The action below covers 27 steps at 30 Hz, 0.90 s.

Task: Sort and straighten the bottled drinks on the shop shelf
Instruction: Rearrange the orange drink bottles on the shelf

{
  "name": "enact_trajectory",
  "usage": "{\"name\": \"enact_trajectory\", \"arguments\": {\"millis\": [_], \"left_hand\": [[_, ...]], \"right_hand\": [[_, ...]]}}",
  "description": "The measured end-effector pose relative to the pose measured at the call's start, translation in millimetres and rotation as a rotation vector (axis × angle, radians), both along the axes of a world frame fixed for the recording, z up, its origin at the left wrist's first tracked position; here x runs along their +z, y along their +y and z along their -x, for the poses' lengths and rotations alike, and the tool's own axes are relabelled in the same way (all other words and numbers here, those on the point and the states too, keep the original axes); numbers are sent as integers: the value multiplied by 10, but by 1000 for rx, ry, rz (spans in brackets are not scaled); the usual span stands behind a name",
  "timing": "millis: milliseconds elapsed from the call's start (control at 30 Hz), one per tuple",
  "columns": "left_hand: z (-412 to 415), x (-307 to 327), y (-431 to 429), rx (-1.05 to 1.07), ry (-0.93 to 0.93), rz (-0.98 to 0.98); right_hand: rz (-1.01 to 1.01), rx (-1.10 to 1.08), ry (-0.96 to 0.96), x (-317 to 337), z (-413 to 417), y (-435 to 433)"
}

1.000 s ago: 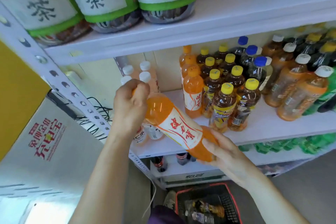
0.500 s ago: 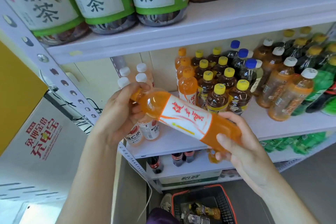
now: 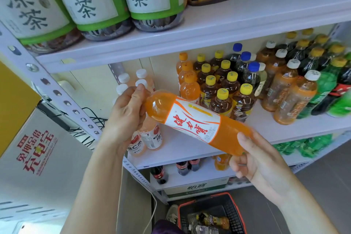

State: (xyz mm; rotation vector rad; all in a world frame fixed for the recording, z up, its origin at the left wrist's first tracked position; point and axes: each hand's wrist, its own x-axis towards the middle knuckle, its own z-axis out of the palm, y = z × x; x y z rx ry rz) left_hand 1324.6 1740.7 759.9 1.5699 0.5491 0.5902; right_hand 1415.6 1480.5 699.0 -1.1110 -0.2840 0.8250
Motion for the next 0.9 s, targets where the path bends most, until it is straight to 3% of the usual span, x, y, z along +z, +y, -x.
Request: {"name": "enact_trajectory", "arguments": {"millis": [233,500,733,900], "left_hand": [[99,-80,138,-278,16,94],[8,-209,124,-174,51,66],[-115,-189,-2,-63,122,128],[-172,-202,-9,-16,173,3]], "right_hand": [[122,-122,-52,116,-37,25],[107,-4,-181,248,-133,-86],[141,-215,-302,174,-124,0],[211,-285,-257,183,-143,35]]}}
